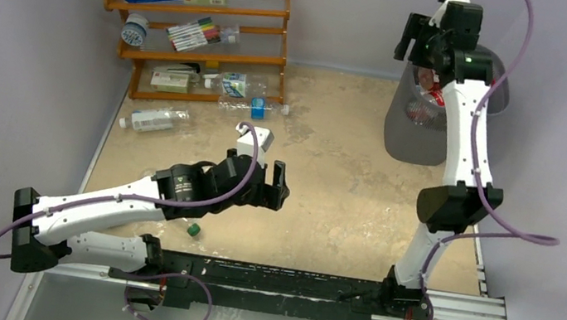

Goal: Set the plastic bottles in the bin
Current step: Move the trash bin to the center of the board, then pick up the plastic bottle at the center of the board.

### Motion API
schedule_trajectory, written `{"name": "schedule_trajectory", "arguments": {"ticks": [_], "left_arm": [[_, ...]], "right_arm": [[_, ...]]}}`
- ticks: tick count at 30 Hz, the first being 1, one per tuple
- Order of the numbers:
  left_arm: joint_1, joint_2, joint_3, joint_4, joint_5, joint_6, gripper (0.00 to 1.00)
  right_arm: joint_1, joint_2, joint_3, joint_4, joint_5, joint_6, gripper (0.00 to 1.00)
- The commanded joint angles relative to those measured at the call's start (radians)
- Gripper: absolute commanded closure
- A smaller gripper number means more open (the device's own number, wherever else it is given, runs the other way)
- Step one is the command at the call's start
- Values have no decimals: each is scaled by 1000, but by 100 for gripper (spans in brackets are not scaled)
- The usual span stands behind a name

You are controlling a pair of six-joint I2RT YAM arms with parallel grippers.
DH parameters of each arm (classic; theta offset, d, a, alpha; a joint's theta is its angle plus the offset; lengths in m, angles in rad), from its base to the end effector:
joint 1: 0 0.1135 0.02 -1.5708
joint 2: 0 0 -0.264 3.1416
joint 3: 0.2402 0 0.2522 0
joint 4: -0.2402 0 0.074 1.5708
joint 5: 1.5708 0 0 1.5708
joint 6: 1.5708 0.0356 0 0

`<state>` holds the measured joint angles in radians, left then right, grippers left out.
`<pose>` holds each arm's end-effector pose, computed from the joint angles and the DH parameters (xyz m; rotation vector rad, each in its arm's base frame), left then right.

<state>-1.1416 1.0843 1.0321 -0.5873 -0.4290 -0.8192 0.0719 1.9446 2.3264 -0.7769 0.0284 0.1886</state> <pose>0.1090 -0.2027 0.3305 0.1157 2.2165 -0.6534 0.4215 0.0293 0.4640 0.1334 1.9639 0.1427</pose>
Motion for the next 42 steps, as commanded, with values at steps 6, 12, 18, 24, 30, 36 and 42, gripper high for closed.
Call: {"name": "schedule_trajectory", "arguments": {"ticks": [6,12,18,24,30,36,42], "left_arm": [[112,28,95,-170,-132,-91,15],[207,61,99,-348,-227,-248,9],[217,90,96,-503,-335,-498,5],[243,92,51,-649,-387,-675,4],[403,12,-84,-593,-308,-628,4],[520,15,-131,-567,-268,-588,4],[597,152,-157,-558,-201,-555,4]], "right_arm": [[3,-262,-32,46,15,-11,20],[5,-354,-86,37,-151,-4,22],[37,-398,-136,37,-382,18,26],[104,-464,-265,105,-416,59,28],[164,-489,-353,150,-409,83,29],[231,-489,-417,188,-386,101,29],[280,-491,-478,225,-367,120,30]]}}
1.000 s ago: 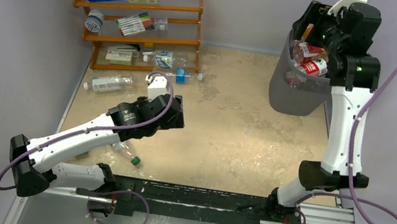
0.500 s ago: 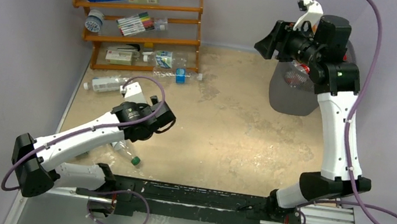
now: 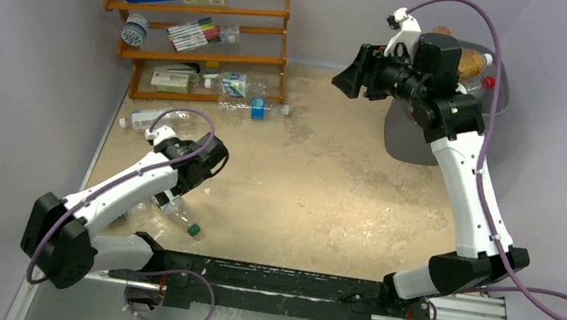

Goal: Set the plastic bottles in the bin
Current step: Pick up the plastic bottle at the center of the board.

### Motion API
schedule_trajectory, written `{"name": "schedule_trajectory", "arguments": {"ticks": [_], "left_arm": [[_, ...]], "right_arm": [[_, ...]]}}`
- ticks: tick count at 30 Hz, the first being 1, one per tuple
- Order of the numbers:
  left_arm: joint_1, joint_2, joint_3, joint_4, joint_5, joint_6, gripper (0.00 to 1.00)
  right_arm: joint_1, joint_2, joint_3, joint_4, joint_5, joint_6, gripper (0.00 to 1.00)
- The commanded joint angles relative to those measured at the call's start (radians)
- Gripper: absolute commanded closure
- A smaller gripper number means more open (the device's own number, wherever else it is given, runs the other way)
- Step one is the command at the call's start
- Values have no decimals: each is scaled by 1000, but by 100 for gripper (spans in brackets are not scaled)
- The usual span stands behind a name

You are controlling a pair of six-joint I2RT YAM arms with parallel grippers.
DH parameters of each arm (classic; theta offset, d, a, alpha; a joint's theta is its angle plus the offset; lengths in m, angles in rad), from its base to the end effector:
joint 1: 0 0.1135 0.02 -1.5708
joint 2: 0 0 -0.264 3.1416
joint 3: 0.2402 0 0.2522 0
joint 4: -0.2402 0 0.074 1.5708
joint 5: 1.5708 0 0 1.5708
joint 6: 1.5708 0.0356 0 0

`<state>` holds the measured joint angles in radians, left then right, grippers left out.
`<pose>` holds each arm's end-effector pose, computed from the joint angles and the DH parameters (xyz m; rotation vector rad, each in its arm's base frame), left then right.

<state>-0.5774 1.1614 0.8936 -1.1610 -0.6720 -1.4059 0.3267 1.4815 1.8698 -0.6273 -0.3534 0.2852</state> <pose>0.1641 -0.0805 0.2479 -1.0567 2.2500 0.3271 0.2847 0.1095 0.4993 -0.2965 1.8357 0.7493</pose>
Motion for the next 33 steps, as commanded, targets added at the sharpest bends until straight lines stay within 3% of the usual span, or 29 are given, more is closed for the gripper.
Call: {"name": "schedule_trajectory", "arguments": {"ticks": [1,21,24,29,33], "left_arm": [[37,92,-24,19,48,35,4],[74,106,-196,304,183,175,7],[74,102,-205,345,209,201,16],[74,98,-217,437,290,269,43],[73,68,-217,530,386,354,49]], "right_arm": [[31,-28,-27,77,20,25,30],[81,-14,-119,123,45,37,30],[85,-10,-130,131,48,39,30],[90,-2,-147,139,50,41,30],[96,-1,-168,150,49,45,30]]}}
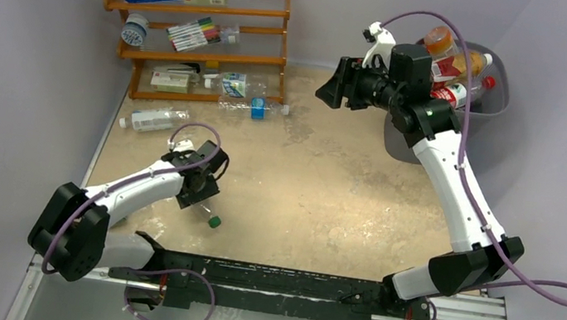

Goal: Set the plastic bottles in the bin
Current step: Pick up the plastic bottle at the center of the board, then place the plastic bottle in the trash bin.

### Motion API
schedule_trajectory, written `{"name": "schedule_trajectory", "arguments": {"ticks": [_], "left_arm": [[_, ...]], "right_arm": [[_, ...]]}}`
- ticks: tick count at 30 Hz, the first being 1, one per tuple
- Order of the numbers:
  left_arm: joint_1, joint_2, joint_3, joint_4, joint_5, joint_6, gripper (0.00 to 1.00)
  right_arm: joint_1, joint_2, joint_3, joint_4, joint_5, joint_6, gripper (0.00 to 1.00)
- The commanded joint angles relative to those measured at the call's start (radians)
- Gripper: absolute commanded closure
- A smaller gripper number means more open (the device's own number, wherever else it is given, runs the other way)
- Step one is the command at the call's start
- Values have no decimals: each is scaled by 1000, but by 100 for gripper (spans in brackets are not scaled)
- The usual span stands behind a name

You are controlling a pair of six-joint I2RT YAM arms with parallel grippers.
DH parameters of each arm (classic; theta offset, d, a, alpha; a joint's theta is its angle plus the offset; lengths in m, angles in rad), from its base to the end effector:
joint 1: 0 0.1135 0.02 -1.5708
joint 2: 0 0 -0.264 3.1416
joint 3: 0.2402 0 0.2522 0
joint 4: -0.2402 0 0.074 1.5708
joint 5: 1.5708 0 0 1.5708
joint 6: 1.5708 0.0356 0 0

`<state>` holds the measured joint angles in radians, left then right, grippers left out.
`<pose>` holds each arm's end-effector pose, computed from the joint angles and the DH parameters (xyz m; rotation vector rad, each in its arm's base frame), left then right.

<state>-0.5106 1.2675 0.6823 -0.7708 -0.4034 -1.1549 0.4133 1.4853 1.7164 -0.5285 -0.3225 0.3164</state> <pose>0.1824 -0.0862 0.1759 -0.9102 2.5393 0.1559 0.2933 0.1409 0.4595 -0.3232 1.9041 0.7973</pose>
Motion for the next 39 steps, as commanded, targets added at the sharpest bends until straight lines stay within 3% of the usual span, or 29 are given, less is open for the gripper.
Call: {"name": "schedule_trajectory", "arguments": {"ticks": [1,9,19,32,39], "left_arm": [[6,-52,-3,167,151,126,49],[-31,-169,51,322,333,260,48],[-238,-171,129,538,393,296,46],[-294,-161,142,690,485,309,44],[-337,-152,154,727,484,310,44]], "right_arm": [[11,-5,-22,55,14,13,31],[15,-39,-160,128,-73,60,30],[18,-131,-471,400,-367,283,19],[39,-161,-584,444,-425,319,1],[73,-126,-600,448,-397,317,0]]}}
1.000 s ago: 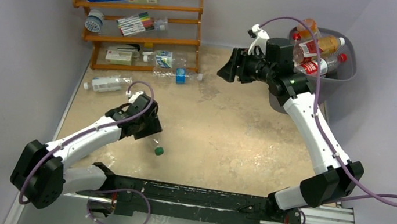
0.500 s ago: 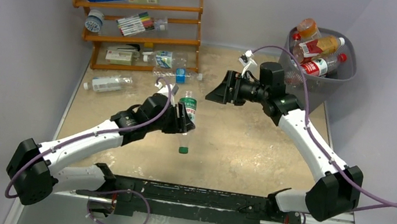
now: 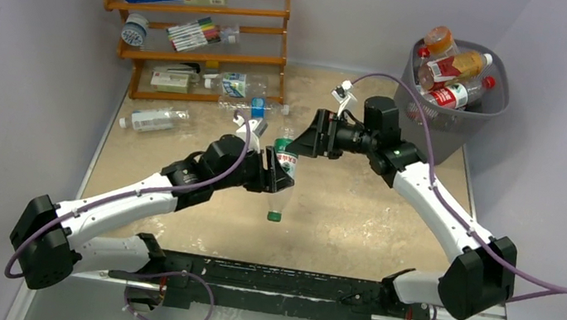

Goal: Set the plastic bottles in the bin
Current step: Place the plastic bottle in the trash bin.

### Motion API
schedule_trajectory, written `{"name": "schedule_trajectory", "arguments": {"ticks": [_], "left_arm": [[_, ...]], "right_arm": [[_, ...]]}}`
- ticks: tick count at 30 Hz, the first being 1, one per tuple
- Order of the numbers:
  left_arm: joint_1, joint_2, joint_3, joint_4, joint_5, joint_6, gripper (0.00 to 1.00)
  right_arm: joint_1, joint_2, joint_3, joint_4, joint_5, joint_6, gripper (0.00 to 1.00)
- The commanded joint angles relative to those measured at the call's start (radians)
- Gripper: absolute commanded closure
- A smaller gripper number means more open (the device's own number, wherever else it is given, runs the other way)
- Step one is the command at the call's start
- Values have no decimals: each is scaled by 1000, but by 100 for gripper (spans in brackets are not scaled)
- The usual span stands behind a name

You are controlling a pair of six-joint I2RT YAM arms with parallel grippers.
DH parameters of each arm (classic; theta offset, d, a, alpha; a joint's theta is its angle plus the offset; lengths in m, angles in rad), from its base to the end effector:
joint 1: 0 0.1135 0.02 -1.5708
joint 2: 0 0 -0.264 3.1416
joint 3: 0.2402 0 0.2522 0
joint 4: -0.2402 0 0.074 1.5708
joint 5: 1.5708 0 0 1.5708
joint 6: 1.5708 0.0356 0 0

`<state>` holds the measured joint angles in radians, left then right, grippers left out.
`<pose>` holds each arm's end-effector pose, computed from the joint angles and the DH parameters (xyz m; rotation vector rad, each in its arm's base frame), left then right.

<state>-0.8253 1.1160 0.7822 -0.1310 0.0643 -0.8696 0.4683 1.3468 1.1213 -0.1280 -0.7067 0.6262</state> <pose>0.1700 -0.1875 0.2780 -0.0051 2.2282 -1.0782 0.2647 0.1598 0.3396 -0.3605 2.0676 1.3774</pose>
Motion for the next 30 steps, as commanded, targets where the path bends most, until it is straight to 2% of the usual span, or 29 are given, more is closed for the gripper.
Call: {"name": "schedule_trajectory", "arguments": {"ticks": [1,6,14,16,22,26,30], "left_arm": [[-30,2,56,91,16,25,44],[-59,4,62,108,8,23,44],[-74,-2,63,105,-14,26,43],[-78,-2,63,105,-16,26,43],[-81,-1,65,72,-53,32,41],[-81,-28,76,11,-118,45,27],[-80,-99,81,-22,-162,50,24]], "right_arm": [[24,16,-8,55,-11,11,0],[46,42,-10,59,15,9,1],[61,67,-18,47,40,-3,10],[65,65,-27,63,39,4,15],[66,45,-25,80,42,16,53],[65,23,29,22,50,7,56],[47,27,144,-62,121,-19,57]]}}
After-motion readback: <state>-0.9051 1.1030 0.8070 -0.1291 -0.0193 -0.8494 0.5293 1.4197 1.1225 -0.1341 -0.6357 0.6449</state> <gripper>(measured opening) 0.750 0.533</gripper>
